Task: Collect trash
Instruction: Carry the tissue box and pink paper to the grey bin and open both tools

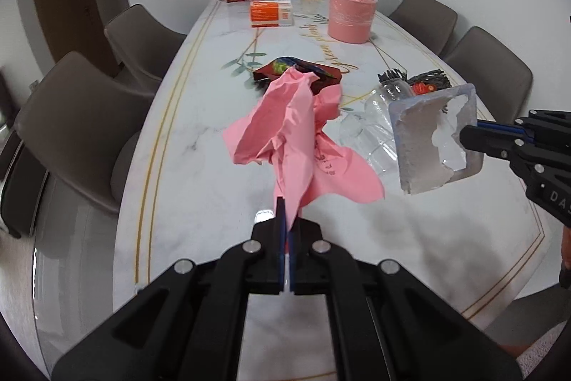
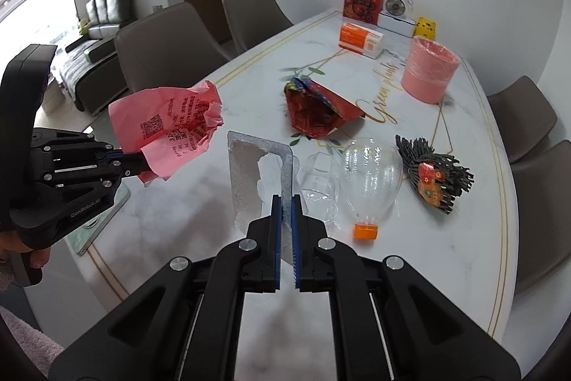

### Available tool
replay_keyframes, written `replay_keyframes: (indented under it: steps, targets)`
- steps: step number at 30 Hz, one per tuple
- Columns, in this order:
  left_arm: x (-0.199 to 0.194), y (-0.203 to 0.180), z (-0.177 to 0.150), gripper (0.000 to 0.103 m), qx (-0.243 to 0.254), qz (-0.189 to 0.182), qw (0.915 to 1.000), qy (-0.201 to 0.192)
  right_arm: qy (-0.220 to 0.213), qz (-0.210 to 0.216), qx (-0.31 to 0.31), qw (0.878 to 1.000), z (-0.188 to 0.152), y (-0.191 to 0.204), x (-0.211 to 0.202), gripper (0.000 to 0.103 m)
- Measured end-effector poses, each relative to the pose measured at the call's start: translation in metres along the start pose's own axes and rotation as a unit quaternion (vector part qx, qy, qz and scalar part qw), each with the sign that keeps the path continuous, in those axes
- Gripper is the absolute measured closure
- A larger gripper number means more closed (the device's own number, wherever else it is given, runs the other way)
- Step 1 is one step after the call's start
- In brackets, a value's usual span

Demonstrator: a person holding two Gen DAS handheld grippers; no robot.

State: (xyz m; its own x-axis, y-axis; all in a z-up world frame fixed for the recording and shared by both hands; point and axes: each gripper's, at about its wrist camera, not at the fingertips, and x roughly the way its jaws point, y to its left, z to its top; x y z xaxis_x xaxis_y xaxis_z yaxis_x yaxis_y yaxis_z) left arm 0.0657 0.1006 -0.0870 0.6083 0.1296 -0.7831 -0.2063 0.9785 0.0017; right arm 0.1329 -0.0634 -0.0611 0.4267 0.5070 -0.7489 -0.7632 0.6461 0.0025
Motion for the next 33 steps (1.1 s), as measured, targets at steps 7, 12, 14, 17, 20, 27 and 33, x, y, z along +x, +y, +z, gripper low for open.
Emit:
replay_keyframes:
  steps: [7, 12, 14, 17, 20, 27, 33]
  targets:
    - [-0.081, -0.001, -0.079, 0.102, -0.143, 0.093, 0.9853, -0.009, -0.018, 0.111, -0.102, 0.988, -0.012, 0.029, -0.039, 0.099]
    - [-0.134, -0.002, -0.159, 0.102, -0.237, 0.168, 0.957, 0.005, -0.008, 0.201, -0.18, 0.963, -0.037, 0.085, -0.049, 0.099]
    - [-0.15, 0.001, -0.189, 0.102, -0.274, 0.189, 0.9428, 0.016, 0.007, 0.236, -0.21, 0.949, -0.05, 0.117, -0.048, 0.099]
    - [-0.173, 0.007, -0.235, 0.102, -0.321, 0.218, 0.9212, 0.032, 0.025, 0.281, -0.252, 0.926, -0.071, 0.167, -0.048, 0.099]
    - [-0.187, 0.019, -0.278, 0.102, -0.366, 0.239, 0.8985, 0.043, 0.044, 0.311, -0.283, 0.906, -0.091, 0.216, -0.041, 0.099]
    - [-0.176, 0.068, -0.352, 0.102, -0.411, 0.238, 0.878, 0.06, 0.071, 0.308, -0.331, 0.889, -0.141, 0.321, -0.001, 0.099]
    - [-0.124, 0.109, -0.41, 0.101, -0.41, 0.208, 0.8841, 0.081, 0.115, 0.262, -0.334, 0.898, -0.192, 0.384, 0.088, 0.099]
